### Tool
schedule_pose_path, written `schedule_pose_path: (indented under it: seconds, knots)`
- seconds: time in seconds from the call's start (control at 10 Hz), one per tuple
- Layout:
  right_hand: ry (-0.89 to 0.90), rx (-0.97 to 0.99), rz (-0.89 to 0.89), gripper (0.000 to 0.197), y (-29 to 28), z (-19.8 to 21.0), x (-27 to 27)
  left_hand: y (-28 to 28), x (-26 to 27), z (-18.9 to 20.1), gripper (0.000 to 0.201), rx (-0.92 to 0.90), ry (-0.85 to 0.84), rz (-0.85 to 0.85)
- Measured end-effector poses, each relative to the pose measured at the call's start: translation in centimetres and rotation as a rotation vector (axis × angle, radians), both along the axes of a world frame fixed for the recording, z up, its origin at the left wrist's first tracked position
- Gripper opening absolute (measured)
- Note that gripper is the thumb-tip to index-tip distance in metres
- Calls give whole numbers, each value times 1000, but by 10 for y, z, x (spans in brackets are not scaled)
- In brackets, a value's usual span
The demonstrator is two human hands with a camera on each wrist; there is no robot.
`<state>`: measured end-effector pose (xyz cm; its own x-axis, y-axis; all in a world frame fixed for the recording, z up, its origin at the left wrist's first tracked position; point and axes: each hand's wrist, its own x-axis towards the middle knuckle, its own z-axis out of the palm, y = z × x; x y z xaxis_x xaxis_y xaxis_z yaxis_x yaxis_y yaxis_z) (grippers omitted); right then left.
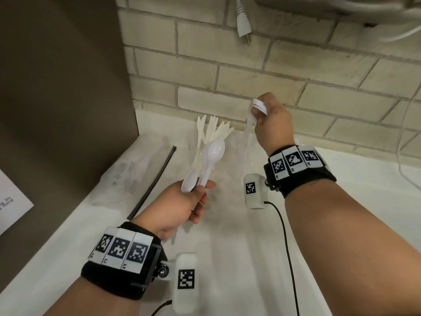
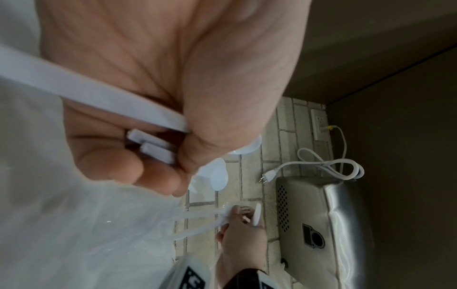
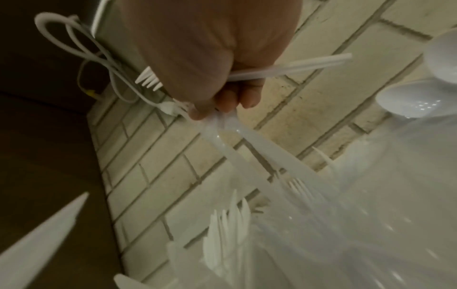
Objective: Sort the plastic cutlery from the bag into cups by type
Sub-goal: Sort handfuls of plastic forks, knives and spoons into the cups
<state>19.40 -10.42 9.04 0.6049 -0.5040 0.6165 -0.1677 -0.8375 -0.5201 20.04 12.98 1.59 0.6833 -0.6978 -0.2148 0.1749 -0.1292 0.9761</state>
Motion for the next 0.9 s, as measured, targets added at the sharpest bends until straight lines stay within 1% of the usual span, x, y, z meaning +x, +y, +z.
schedule_pose_path:
  seconds: [0.1,0.2,0.3,0.4,0.5,0.6,0.7,0.8,0.9]
  knots:
    - [139,79,-25,15,-5,-13,3,1,2,1,26,-7,14,14]
    - [331,119,-47,26,-12,-17,3,1,2,0,26,-9,28,30]
    - [284,160,-28,34,-16,-6,0,0,2,-1,26,-12,39,29]
    - [-73,332,58,22,-15,12,2,-1,2,-3,26,-20,57,27]
    - [-342,589,165,16,-11,17,6,-3,1,-3,26,-26,60,23]
    - [-330,735,204,9,-11,0,9,-4,1,-4,26,-39,70,16]
    - [-211,749,139,21,-18,-27,9,-2,2,-6,26,-46,73,14]
    - [-114,657,94,34,-20,-33,8,-3,4,-7,26,-55,76,13]
    - [-19,423,50,34,-14,-19,4,-7,2,-7,26,-67,85,-6]
